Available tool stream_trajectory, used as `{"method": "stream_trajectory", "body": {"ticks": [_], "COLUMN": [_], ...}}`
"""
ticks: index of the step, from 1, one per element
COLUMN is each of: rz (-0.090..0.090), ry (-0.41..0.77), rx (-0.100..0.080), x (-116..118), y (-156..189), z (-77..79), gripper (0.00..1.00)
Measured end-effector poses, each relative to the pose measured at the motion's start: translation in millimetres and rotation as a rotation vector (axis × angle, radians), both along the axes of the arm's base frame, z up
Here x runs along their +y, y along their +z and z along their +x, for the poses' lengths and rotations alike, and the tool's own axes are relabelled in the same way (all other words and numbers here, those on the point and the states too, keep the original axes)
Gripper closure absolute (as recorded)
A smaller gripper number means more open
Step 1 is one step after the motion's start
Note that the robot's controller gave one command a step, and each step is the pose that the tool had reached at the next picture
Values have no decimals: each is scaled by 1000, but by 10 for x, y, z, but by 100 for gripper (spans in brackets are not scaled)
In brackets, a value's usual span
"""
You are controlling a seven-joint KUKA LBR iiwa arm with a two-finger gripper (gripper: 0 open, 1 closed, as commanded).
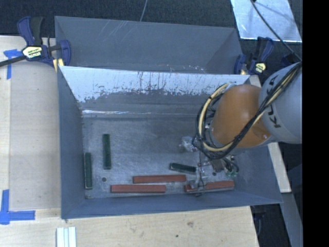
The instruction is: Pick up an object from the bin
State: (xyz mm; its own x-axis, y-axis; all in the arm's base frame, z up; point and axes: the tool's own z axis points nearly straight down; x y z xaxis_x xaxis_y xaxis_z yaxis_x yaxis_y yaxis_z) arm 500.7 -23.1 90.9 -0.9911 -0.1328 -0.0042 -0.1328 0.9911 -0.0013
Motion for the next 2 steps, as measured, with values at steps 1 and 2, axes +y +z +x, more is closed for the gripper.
{"method": "stream_trajectory", "body": {"ticks": [1, 2], "rz": [1, 1], "ry": [159, 159], "rx": [0, 0], "x": [-249, -249], "y": [-192, -192], "z": [-38, -38], "gripper": [100, 100]}}
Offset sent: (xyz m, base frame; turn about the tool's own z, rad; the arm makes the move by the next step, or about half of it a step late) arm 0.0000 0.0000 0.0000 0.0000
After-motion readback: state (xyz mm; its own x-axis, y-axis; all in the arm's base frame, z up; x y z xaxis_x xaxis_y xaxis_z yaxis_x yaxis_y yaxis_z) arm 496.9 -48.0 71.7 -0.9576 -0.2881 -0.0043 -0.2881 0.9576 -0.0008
